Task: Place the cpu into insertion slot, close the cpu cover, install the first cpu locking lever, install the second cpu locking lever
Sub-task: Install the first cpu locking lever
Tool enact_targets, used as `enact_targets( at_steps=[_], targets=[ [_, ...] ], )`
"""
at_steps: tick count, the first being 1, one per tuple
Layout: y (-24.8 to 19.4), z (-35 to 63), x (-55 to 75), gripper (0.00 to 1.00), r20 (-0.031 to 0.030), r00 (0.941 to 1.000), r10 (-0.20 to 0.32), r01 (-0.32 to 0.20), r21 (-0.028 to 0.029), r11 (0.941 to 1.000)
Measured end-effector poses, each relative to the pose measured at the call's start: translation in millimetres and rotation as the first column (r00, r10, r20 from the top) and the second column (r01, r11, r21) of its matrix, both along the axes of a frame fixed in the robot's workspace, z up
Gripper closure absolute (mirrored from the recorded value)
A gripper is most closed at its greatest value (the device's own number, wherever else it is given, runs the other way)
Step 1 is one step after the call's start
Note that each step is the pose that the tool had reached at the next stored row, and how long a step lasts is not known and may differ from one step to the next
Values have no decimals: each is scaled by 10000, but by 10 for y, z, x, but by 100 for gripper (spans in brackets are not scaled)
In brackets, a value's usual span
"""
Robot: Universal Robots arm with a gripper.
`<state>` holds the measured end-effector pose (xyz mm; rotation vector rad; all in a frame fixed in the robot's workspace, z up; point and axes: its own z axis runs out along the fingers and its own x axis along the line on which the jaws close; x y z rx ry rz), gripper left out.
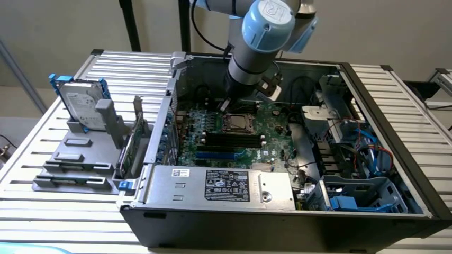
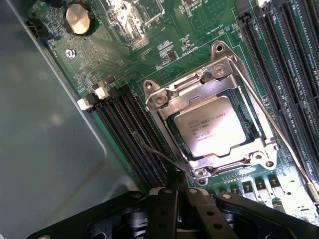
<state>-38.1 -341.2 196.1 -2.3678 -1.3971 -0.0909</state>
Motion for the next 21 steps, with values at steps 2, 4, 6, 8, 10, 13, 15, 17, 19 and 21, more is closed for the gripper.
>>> enact_targets(
  at_steps=[2,4,6,8,10,13,15,17,19,21],
  targets=[
    [2,-6,18,89,-20,10000,-1,1,-15,10000],
    [4,-13,36,89,-45,10000,-1,1,-34,10000],
    [6,-20,52,89,-73,10000,-3,3,-62,10000],
    [11,-25,61,89,-105,9999,-14,13,-89,10000],
    [19,-28,64,89,-152,9999,-30,28,-119,9999],
    [37,-29,71,89,-222,9997,-60,56,-159,9999],
    [48,-29,73,89,-271,9996,-91,86,-175,9998],
    [52,-30,75,89,-333,9994,-130,124,-186,9998],
    [52,-30,82,89,-384,9991,-169,162,-199,9997],
    [52,-30,98,89,-432,9989,-206,197,-216,9996]
  ],
)
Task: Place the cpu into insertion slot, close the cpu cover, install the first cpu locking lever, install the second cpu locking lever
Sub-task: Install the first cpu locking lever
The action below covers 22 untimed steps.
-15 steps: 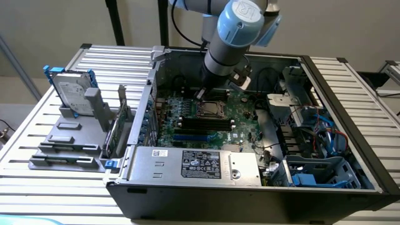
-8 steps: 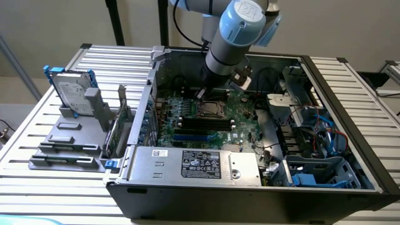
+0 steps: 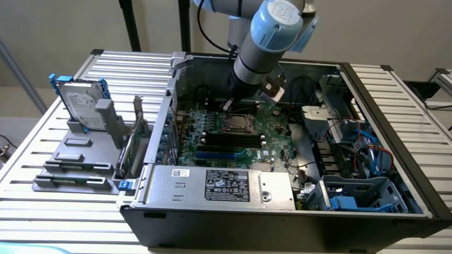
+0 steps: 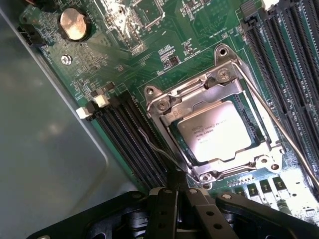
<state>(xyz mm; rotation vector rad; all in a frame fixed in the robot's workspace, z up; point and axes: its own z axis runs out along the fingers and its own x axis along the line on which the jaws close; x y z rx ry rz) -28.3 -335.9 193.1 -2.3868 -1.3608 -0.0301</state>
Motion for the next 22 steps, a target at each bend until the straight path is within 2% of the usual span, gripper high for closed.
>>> enact_targets(
  at_steps=[4,9,13,17,22],
  targets=[
    [0,0,37,89,-61,9999,-80,80,-45,10000],
    [0,0,41,89,-61,9996,-280,279,-168,9995],
    [0,0,47,89,-60,9989,-462,461,-220,9987],
    [0,0,72,89,-55,9983,-588,586,-298,9978],
    [10,1,79,89,-54,9982,-604,602,-332,9976]
  ],
)
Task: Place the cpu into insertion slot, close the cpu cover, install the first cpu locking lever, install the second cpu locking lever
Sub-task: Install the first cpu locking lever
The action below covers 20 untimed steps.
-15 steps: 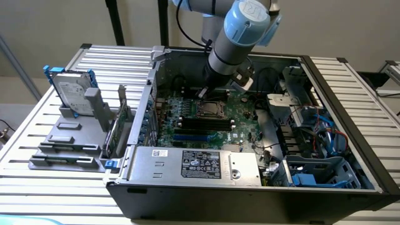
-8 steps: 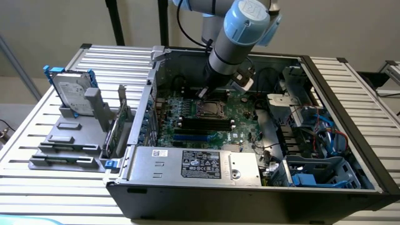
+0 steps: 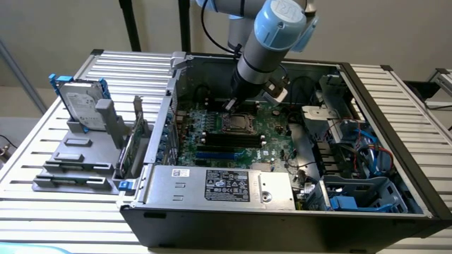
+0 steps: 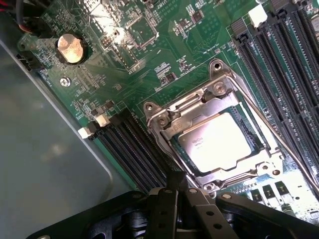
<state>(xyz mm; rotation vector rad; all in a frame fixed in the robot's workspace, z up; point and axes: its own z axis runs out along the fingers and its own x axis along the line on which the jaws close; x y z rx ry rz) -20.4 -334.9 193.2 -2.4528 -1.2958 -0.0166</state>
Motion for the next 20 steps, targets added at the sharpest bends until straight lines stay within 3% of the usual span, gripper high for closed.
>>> enact_targets(
  at_steps=[20],
  targets=[
    [22,31,68,89,-27,10000,-1,1,-47,10000]
  ],
)
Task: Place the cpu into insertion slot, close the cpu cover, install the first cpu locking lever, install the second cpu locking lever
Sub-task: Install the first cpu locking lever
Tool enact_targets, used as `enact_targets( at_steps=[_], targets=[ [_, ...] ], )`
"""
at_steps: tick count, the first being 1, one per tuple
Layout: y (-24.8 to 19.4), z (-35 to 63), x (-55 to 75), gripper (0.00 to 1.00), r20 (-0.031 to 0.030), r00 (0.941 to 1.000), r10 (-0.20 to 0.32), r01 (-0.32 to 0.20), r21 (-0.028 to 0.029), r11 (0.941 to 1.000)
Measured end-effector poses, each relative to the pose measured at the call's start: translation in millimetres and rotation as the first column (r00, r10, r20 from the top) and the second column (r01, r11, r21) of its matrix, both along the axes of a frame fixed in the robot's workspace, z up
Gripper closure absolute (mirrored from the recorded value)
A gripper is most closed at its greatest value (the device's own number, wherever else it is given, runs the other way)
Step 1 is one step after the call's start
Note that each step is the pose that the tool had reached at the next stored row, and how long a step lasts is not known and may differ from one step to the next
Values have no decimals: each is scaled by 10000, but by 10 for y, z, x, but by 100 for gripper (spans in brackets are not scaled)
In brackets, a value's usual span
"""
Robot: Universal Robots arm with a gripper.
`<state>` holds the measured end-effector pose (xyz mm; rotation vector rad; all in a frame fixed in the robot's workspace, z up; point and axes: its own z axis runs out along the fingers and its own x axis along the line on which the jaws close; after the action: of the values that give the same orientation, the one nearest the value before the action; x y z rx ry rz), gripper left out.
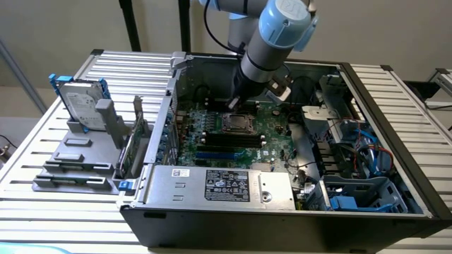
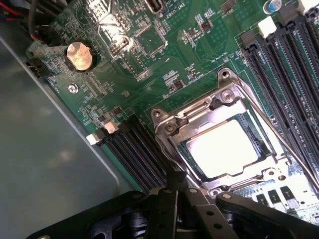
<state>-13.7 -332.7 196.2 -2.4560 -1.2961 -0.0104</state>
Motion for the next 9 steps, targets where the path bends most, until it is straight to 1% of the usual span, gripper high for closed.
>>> enact_targets(
  at_steps=[6,9],
  targets=[
    [0,44,-25,89,-34,10000,0,0,-13,10000],
    [-1,46,-28,89,-45,10000,0,-1,-42,10000]
  ],
)
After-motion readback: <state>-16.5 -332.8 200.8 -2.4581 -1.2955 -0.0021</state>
